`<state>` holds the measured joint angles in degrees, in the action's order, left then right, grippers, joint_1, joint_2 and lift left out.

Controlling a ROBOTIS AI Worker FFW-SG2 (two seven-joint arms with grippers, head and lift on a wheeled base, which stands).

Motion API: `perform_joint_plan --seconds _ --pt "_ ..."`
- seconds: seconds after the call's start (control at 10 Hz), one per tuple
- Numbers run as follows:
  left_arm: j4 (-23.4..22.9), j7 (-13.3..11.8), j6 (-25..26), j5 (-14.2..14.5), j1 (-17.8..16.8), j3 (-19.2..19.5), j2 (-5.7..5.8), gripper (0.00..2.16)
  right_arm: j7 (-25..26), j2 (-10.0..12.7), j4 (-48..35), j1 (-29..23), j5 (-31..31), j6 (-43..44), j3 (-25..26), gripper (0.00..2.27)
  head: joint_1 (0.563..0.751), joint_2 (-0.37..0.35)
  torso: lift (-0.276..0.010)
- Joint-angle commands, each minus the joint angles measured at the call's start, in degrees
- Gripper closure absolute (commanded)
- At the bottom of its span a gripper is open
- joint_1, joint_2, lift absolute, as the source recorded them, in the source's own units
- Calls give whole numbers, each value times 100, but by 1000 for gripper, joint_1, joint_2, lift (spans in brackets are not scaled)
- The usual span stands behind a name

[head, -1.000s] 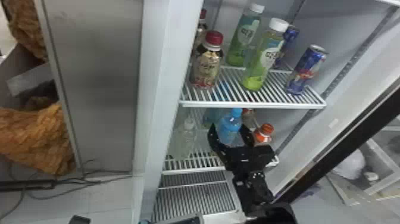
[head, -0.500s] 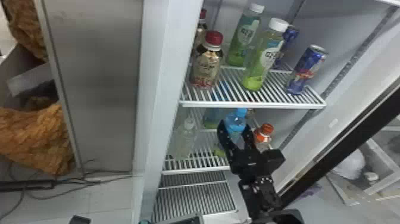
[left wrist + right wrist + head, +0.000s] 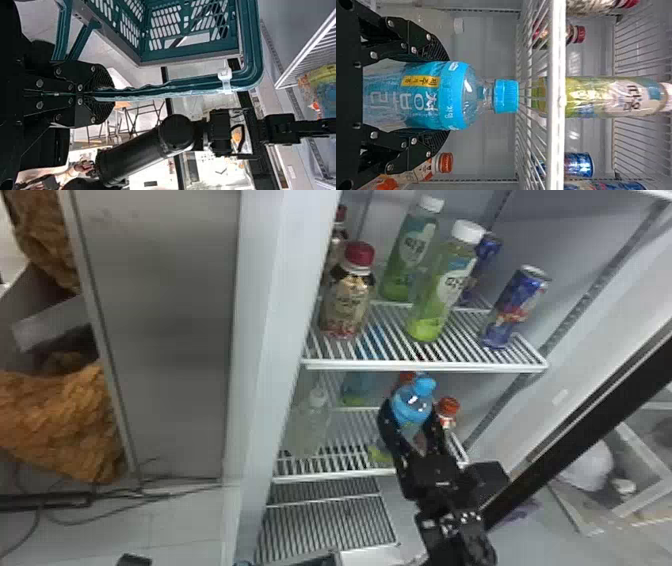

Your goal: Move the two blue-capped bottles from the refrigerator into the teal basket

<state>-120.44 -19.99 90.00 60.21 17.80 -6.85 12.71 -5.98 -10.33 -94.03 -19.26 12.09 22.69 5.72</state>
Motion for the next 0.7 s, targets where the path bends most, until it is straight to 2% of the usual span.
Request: perform_joint_plan --seconds 0.0,0.6 --pt "-14 4 3 0 19 8 3 1199 0 5 -462 -422 31 -145 17 613 695 -350 -146" --pt "0 4 3 -9 61 25 3 1199 -44 5 -2698 -2222 391 -961 131 613 695 -350 -145"
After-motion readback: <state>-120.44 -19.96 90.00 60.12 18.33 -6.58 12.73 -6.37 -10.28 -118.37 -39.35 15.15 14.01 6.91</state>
